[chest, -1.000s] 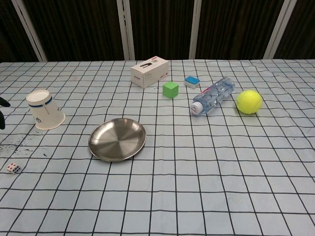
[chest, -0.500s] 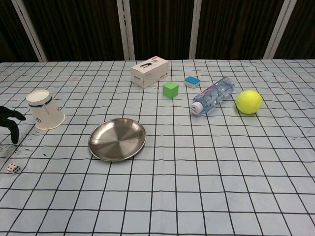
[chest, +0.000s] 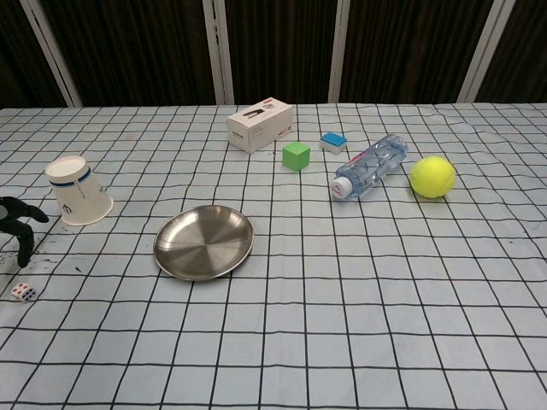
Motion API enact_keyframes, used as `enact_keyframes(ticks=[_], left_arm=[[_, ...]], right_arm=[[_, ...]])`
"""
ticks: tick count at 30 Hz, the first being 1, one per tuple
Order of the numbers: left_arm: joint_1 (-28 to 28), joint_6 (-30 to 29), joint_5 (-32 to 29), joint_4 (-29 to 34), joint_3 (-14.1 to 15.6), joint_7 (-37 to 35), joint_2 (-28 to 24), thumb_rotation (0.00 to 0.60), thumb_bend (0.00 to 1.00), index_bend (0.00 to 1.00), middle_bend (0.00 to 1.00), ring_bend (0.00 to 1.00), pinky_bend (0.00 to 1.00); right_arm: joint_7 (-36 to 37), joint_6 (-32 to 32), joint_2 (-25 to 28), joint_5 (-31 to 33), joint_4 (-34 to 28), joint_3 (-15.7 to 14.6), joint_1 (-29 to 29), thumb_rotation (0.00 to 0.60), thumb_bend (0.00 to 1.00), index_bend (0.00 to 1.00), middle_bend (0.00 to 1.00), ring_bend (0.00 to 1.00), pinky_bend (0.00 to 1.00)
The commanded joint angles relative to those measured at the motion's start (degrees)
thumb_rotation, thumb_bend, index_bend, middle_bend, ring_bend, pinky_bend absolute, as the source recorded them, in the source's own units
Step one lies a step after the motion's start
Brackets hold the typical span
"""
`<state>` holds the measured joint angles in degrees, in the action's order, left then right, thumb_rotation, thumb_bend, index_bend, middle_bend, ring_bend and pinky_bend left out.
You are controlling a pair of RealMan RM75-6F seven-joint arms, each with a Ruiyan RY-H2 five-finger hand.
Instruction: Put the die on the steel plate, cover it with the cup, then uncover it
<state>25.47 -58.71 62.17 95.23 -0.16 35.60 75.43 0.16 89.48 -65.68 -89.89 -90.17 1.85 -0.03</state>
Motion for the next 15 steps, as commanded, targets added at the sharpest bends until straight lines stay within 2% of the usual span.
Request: enact_keyframes(ticks=[1, 15], left_arm=[[0.02, -0.41, 0.51, -0.77, 0.16, -0.42, 0.71, 0.6, 0.32, 0.41, 0.08, 0.0, 0.11], [0.67, -0.3, 0.93, -2.62, 1.02, -0.22, 2.76, 0.6, 0.33, 0.44, 0.1, 0.0, 0.11]], right_arm=[[-0.07, -0.08, 0.01, 0.03, 0.02, -0.02, 0.02, 0.6, 0.13, 0.12, 0.14, 0.1, 0.03], [0.11, 0.1, 0.13, 0.13, 0.04, 0.09, -0.02, 0.6, 0.13, 0.12, 0.14, 0.1, 0.03]])
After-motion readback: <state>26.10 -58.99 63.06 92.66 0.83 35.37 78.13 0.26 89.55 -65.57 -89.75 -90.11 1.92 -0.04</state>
